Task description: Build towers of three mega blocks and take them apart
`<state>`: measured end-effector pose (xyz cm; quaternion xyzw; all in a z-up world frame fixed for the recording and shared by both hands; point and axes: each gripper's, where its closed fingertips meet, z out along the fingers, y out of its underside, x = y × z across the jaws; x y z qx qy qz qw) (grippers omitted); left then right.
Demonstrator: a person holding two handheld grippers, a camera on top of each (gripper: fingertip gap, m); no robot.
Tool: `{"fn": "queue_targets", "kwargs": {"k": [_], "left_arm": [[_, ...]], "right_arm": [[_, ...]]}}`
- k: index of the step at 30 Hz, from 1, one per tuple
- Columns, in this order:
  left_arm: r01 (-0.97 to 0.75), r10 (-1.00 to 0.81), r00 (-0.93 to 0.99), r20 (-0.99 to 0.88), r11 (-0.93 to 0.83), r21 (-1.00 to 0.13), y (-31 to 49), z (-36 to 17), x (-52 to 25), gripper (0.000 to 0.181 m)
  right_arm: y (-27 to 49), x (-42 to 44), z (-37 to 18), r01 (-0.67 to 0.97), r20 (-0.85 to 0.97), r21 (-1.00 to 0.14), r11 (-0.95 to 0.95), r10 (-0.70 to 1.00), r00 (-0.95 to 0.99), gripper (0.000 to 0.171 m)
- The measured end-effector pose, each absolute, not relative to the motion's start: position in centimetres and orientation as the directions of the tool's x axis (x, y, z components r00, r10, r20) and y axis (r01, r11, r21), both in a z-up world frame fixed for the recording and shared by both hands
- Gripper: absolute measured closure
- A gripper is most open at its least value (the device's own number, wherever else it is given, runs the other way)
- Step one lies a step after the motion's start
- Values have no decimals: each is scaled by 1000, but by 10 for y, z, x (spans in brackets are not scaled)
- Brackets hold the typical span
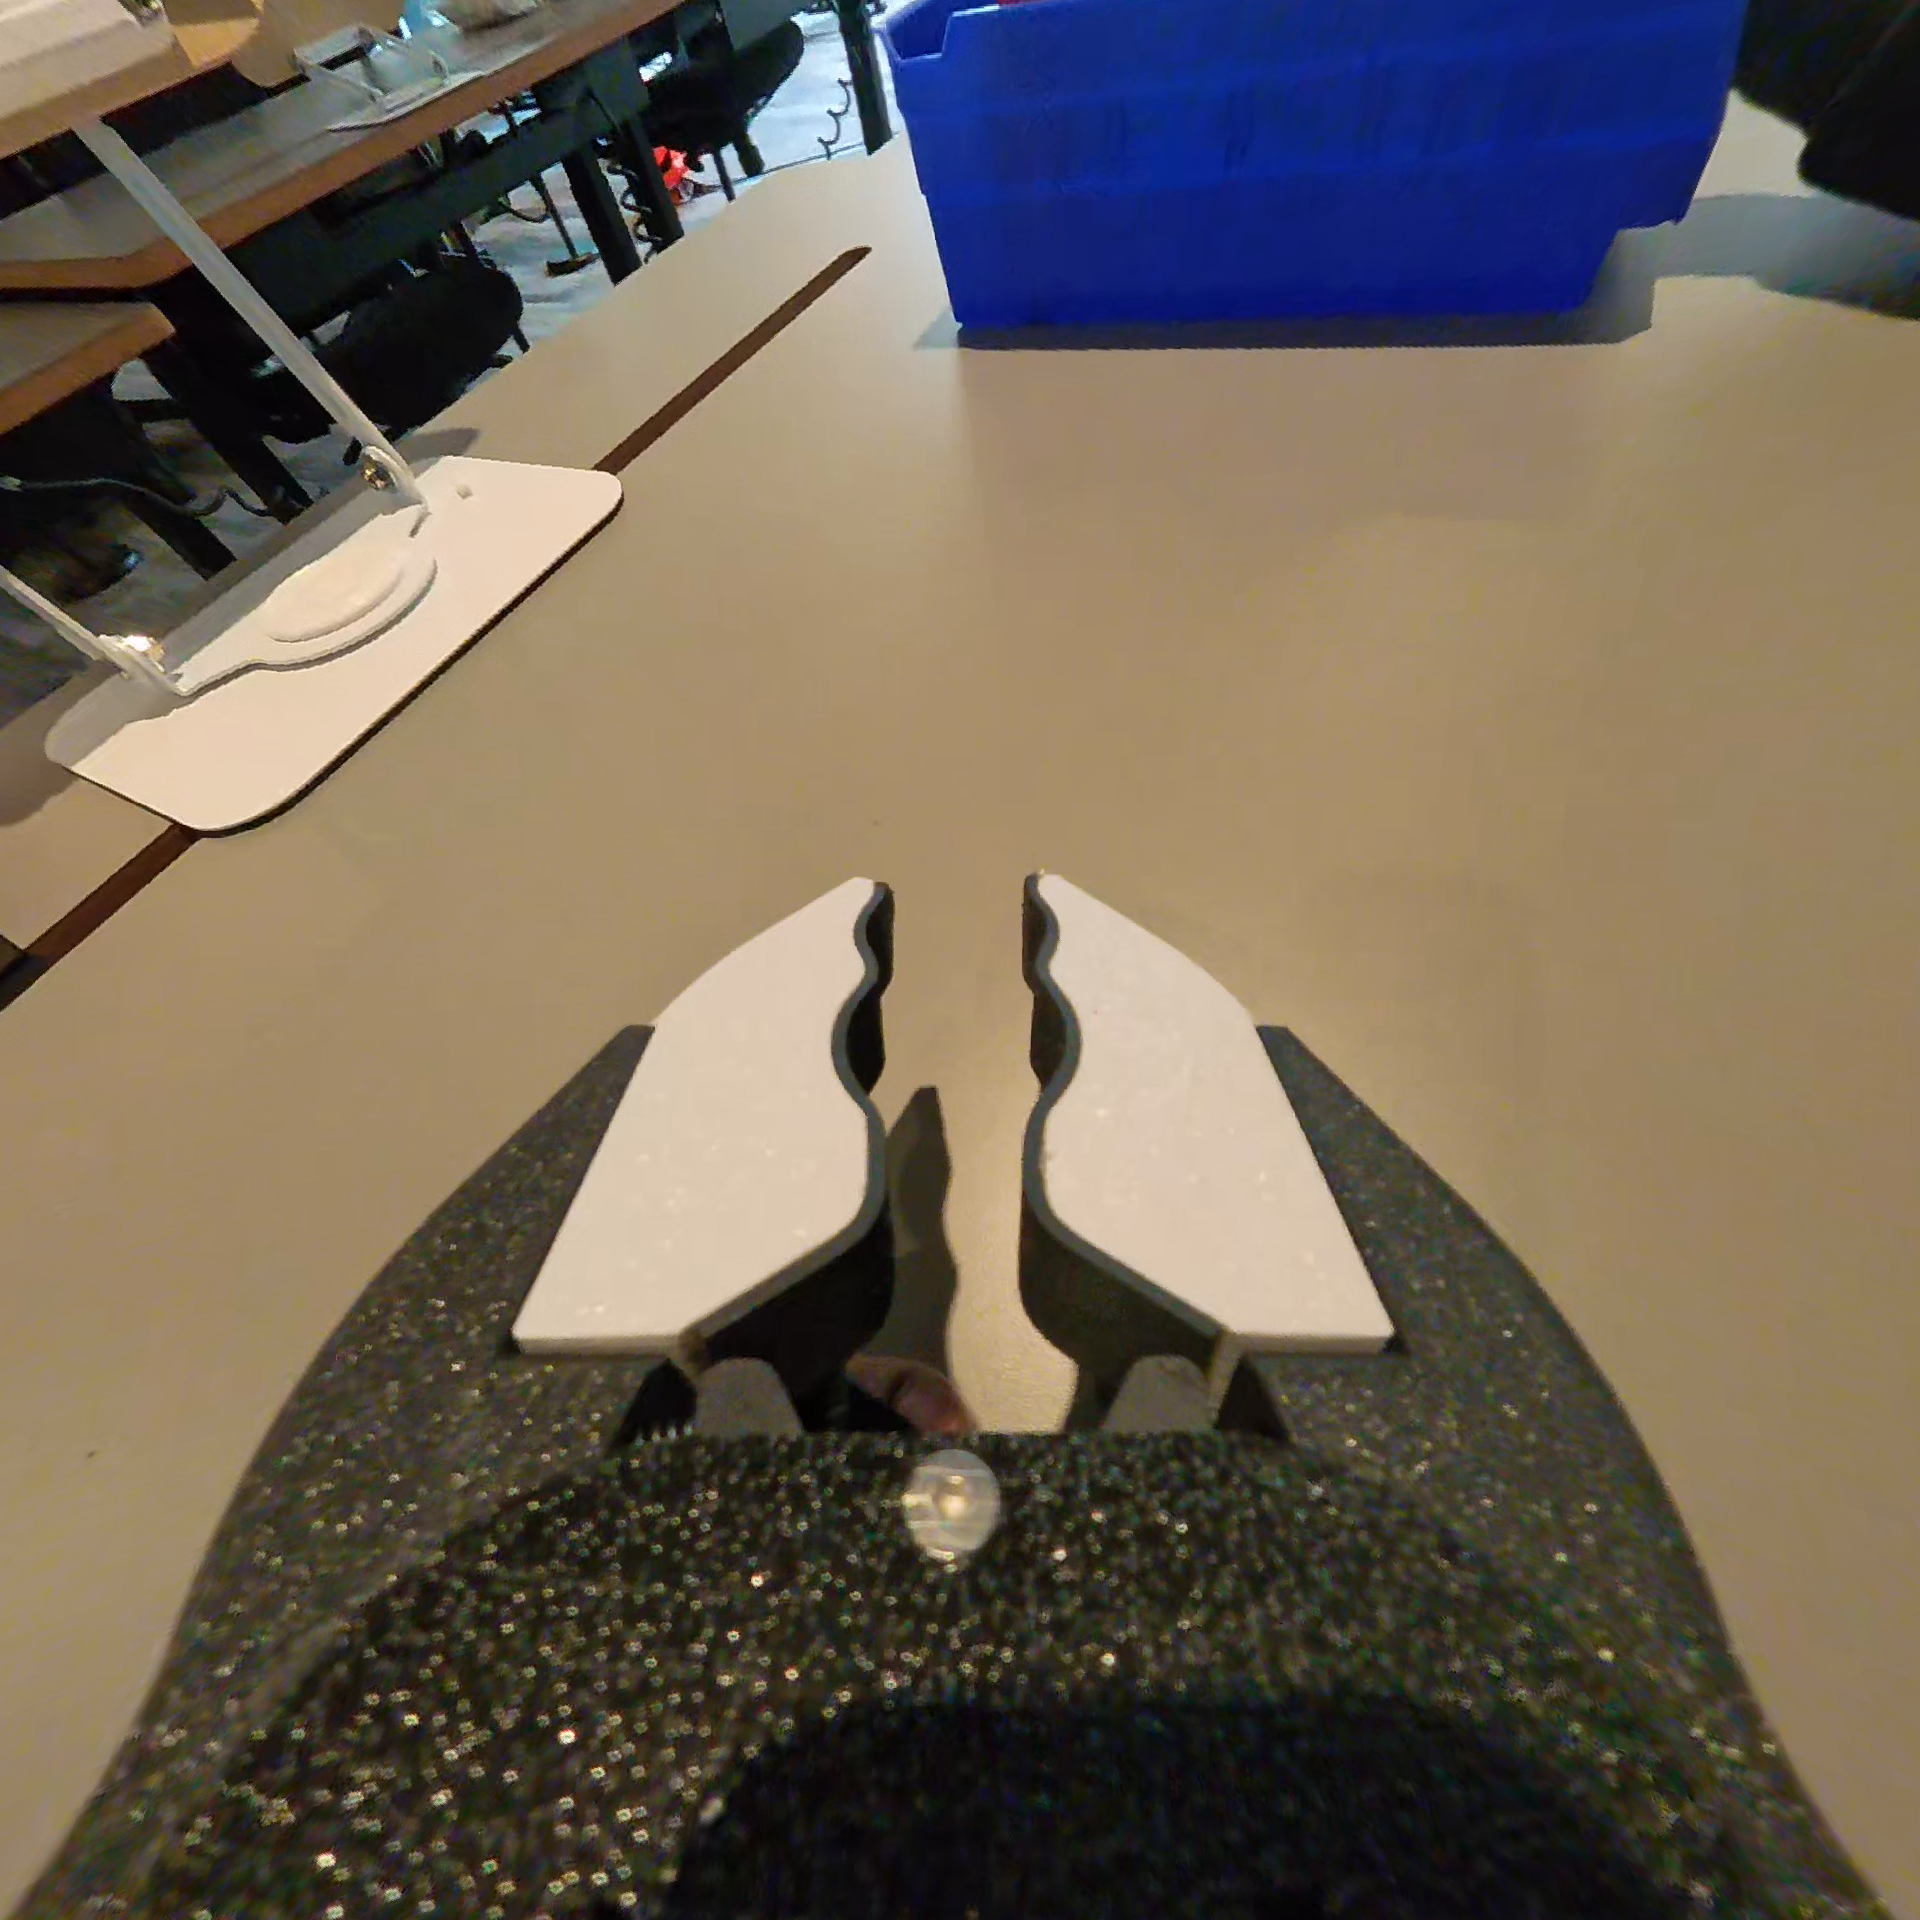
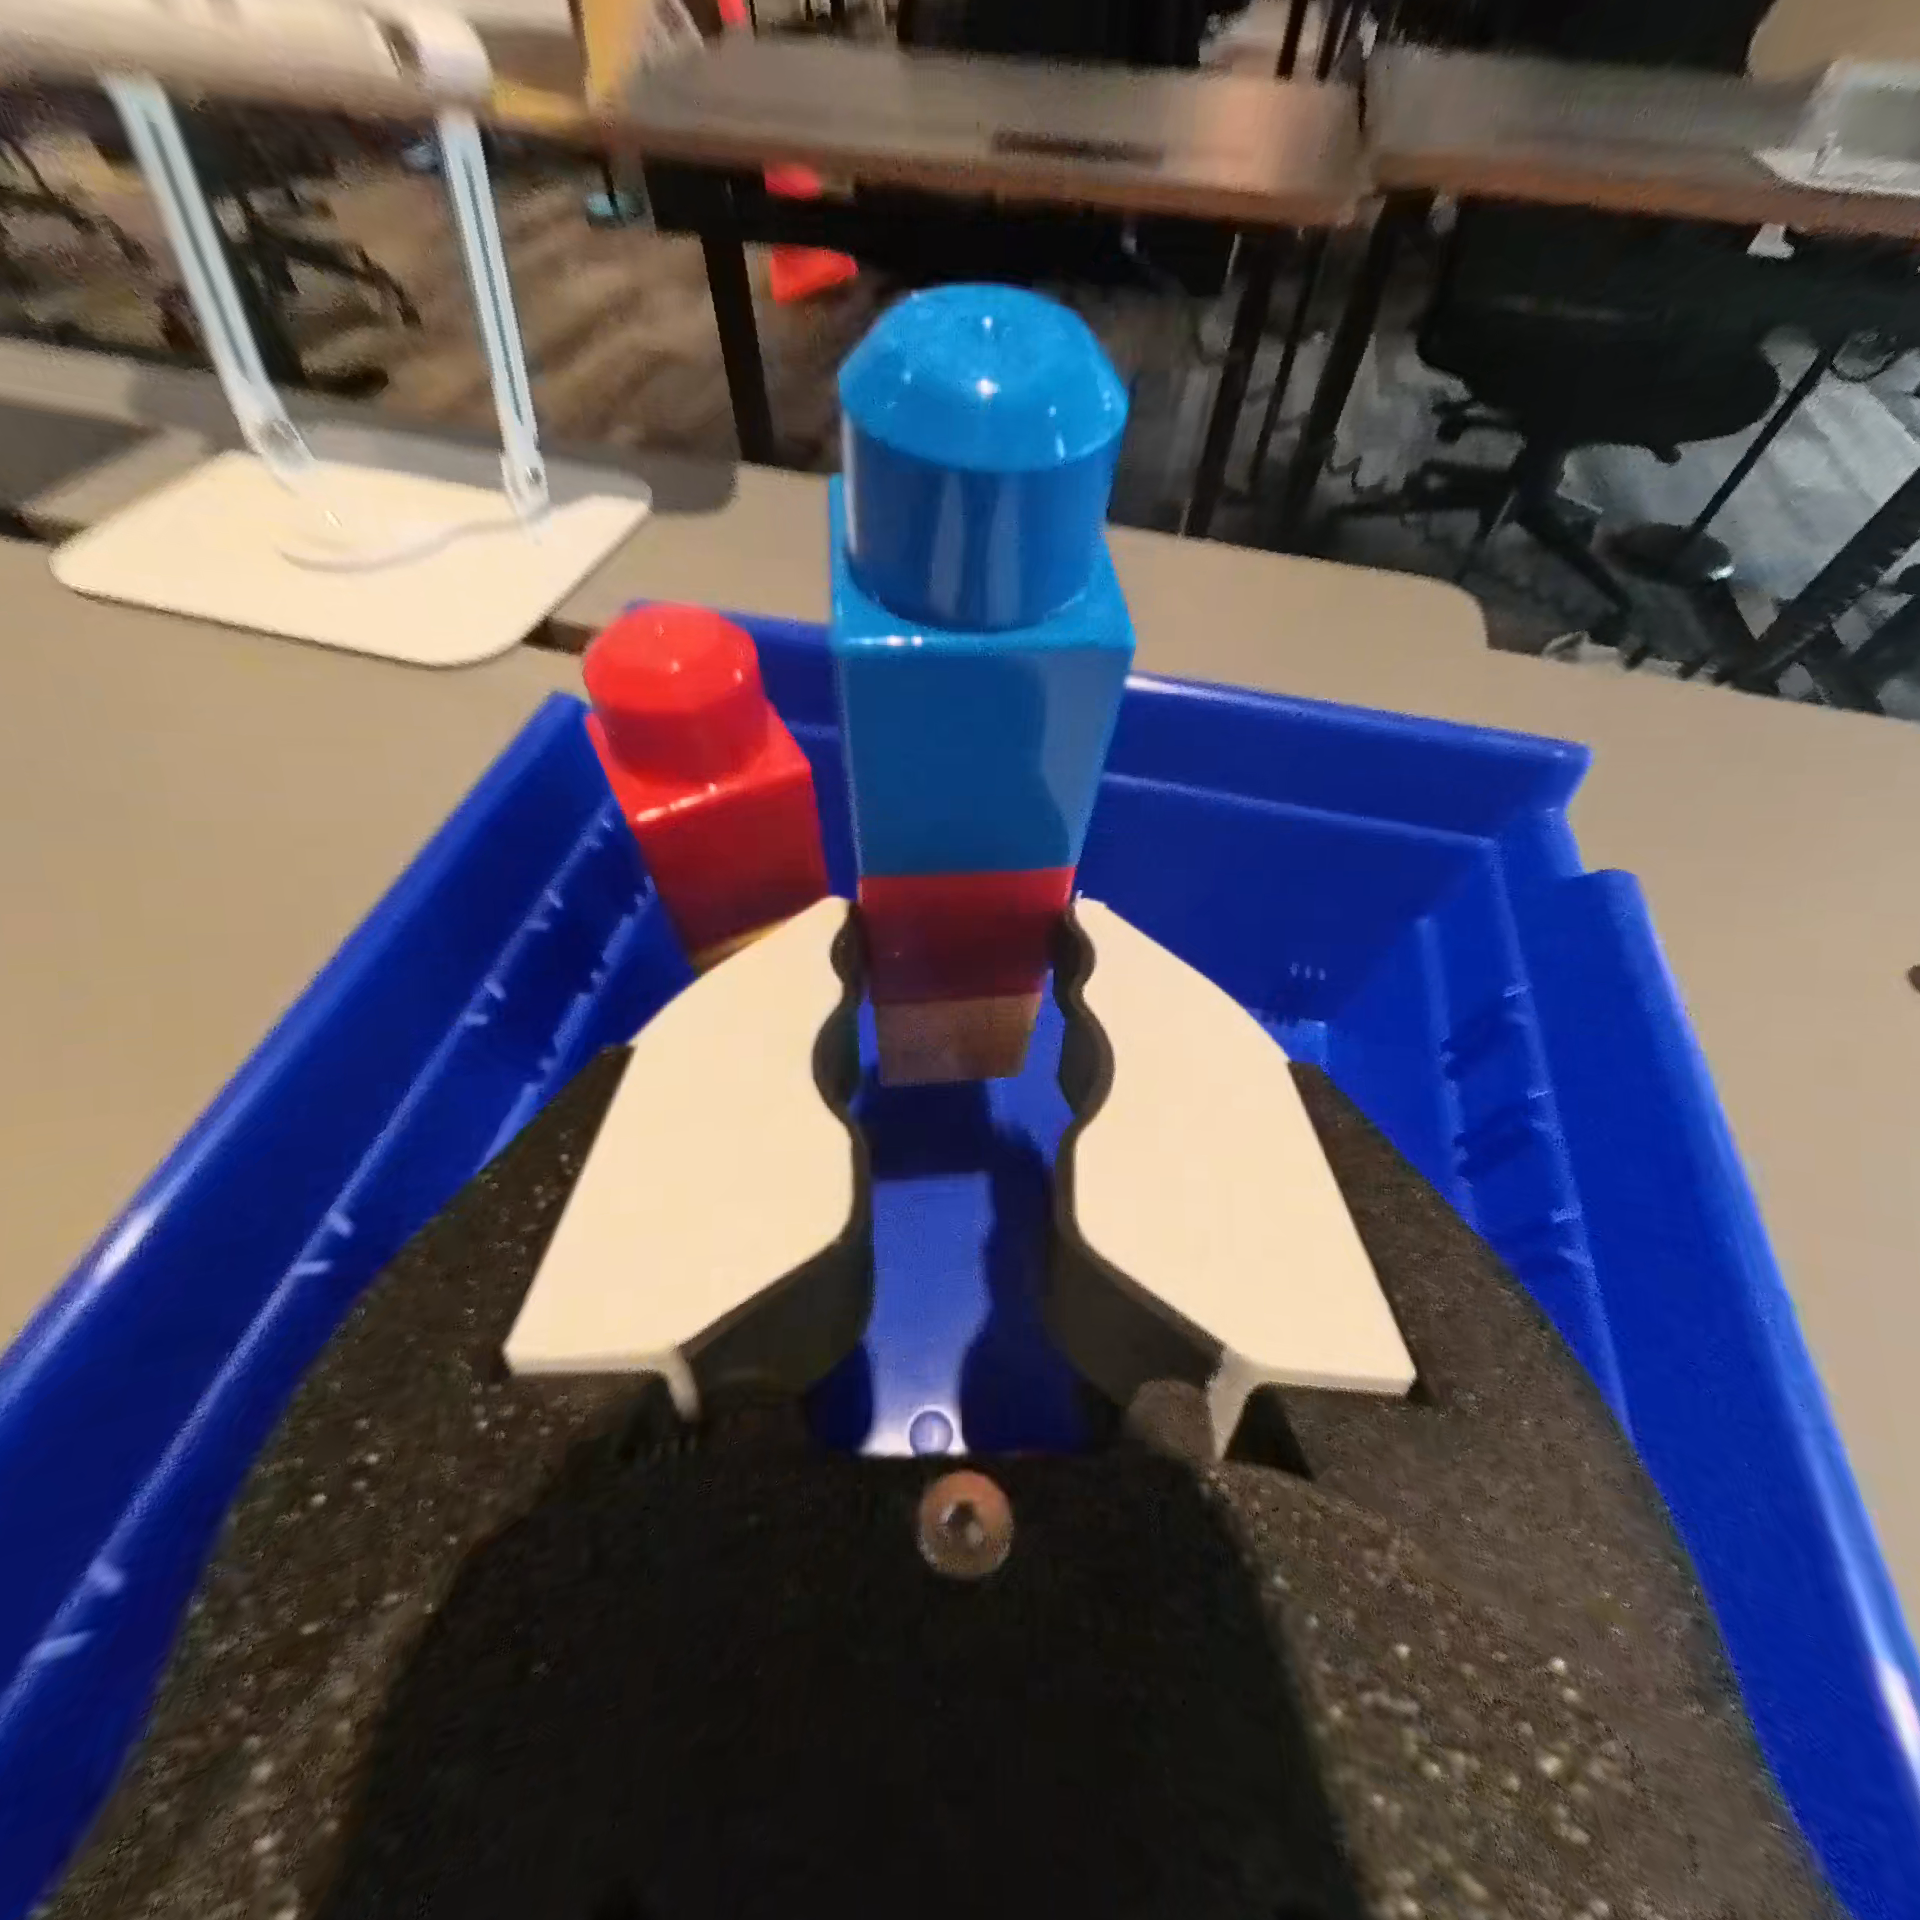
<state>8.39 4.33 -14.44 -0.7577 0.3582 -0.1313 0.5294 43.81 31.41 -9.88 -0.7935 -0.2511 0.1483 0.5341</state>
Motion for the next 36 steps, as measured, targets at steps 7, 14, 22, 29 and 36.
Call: {"fn": "queue_targets", "kwargs": {"k": [7,14,22,29,36], "left_arm": [[-458,-698,681,-223,-167,-873,40,-150,89,159],[-471,-703,673,-228,-170,-866,40,-152,90,159],[-482,-706,668,-235,-170,-860,39,-153,91,159],[-486,-709,665,-234,-174,-856,39,-154,91,159],[-496,-712,661,-236,-180,-849,38,-156,90,159]], "right_arm": [[319,436,-122,287,38,-874,-393,533,845,135],[319,434,-145,288,-24,-826,-485,540,841,135],[315,435,-155,301,-34,-797,-524,535,844,134],[315,436,-157,307,-28,-785,-538,526,850,131],[307,446,-155,331,-19,-757,-563,526,850,110]]}}
